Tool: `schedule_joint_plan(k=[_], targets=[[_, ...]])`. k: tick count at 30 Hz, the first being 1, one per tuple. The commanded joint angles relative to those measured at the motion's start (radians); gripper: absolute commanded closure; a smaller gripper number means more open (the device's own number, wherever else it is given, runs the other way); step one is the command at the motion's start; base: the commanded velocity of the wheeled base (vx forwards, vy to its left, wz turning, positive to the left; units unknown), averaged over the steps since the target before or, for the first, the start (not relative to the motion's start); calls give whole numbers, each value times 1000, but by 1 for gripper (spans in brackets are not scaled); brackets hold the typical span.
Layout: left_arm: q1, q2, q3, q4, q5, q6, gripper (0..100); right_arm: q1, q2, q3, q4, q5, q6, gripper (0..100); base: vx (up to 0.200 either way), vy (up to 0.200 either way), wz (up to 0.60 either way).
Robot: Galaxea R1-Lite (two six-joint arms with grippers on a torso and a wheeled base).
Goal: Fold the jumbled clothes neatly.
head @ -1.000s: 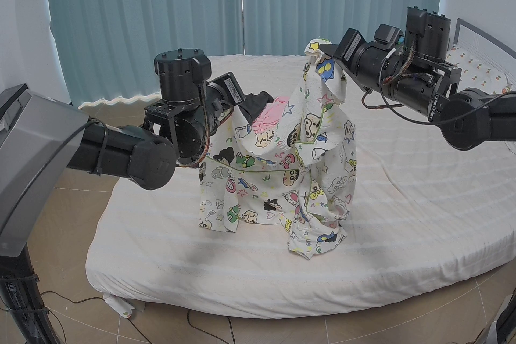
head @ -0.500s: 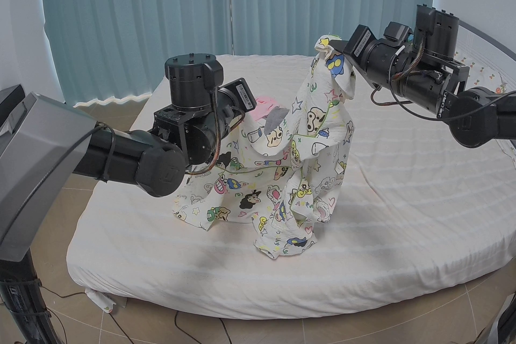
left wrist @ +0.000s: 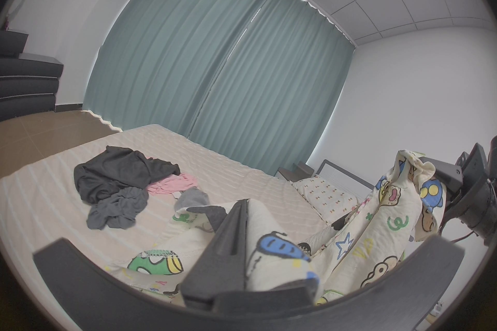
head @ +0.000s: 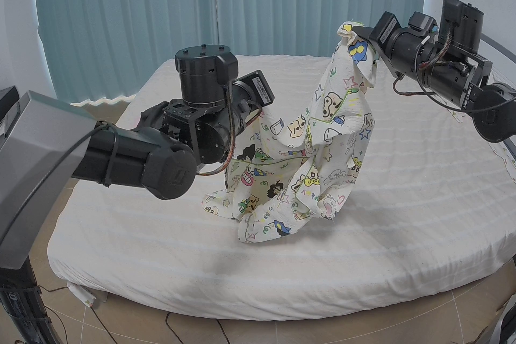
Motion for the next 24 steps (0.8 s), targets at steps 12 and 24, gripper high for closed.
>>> schedule_joint_plan(k=[12, 24], targets=[[-22, -6, -13, 0, 1, 0, 100, -15, -27, -4, 1, 8, -2, 100, 0, -200, 0], [-21, 0, -13, 0, 1, 0, 100, -29, -21, -4, 1, 13, -2, 100, 0, -200, 0]])
